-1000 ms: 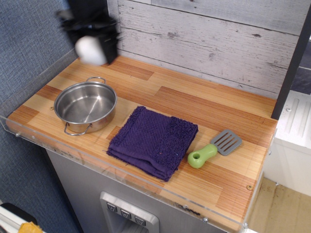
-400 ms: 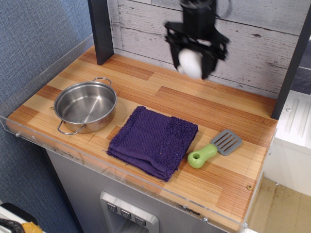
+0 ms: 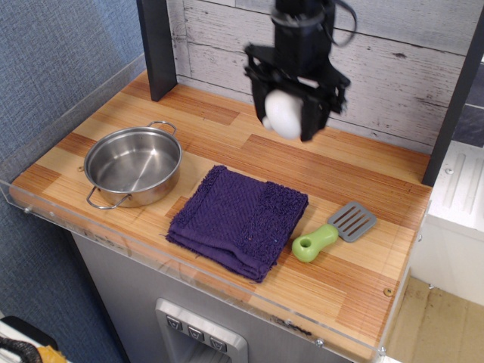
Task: Place the egg on the purple cloth.
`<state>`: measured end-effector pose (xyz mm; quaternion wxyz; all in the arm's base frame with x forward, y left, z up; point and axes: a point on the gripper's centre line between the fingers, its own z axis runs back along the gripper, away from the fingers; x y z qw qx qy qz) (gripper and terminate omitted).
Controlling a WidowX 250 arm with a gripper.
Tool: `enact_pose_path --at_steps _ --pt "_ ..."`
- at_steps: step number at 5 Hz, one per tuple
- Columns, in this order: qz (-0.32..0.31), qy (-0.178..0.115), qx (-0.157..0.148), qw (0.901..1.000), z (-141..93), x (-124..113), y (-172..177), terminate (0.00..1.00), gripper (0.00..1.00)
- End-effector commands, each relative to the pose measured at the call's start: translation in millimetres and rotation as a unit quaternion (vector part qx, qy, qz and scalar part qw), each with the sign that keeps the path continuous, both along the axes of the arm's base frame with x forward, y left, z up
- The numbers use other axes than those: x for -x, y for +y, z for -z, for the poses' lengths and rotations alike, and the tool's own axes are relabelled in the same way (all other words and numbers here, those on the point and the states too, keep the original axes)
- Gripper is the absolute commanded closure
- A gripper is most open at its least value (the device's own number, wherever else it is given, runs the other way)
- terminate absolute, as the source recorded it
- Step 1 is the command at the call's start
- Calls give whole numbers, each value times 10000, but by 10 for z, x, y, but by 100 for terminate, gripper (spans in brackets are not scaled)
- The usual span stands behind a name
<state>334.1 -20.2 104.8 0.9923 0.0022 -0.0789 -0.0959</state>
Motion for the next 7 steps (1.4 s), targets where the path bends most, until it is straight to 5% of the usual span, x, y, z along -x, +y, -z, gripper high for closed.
enact_pose_path --at_steps 1,4,6,7 --pt "-12 -366 76 9993 -171 373 77 0 100" --pt "112 91 19 9999 588 365 -114 0 100" --pt "57 167 19 9998 585 393 -39 0 100" --pt "-45 207 111 9997 411 469 31 0 0"
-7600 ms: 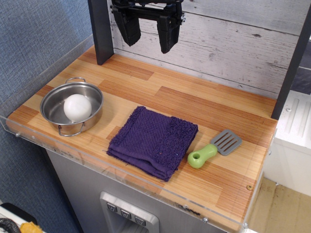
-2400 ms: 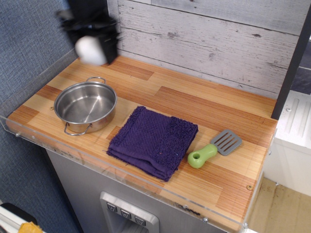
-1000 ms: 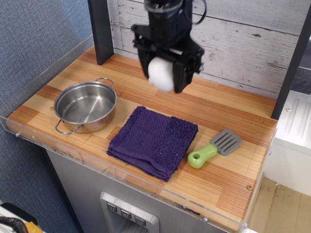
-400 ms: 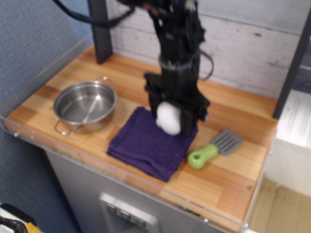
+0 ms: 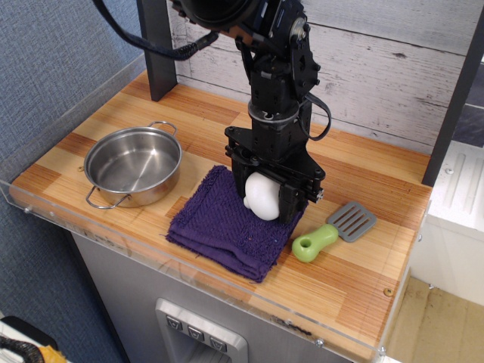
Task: Place the egg on the purple cloth.
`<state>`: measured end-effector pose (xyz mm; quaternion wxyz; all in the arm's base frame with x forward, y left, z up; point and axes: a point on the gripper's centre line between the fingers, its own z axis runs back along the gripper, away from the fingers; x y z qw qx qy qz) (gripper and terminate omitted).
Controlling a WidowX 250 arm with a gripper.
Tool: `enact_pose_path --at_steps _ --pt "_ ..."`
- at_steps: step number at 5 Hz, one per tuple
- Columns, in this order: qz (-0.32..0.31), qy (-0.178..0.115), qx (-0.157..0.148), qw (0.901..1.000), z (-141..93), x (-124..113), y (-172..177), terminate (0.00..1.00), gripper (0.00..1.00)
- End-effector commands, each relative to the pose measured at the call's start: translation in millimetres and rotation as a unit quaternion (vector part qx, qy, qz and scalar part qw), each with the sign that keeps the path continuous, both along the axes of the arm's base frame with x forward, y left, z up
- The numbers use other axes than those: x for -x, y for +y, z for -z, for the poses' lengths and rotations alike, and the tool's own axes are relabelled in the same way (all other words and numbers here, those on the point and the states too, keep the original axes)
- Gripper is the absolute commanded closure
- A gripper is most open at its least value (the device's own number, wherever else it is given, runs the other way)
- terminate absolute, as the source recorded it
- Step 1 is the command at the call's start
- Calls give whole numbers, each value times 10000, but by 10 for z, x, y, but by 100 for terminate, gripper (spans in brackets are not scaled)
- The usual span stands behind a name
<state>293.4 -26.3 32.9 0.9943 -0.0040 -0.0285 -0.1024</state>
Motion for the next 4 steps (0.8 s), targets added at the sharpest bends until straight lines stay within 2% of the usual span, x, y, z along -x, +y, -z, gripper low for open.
enact_pose_path --at_steps 1,3,4 --pt "-165 -472 277 9984 -623 117 122 0 0" --pt "-85 -929 522 9943 -1200 147 95 0 0" --pt "-92 -1042 501 9933 -1317 149 102 0 0"
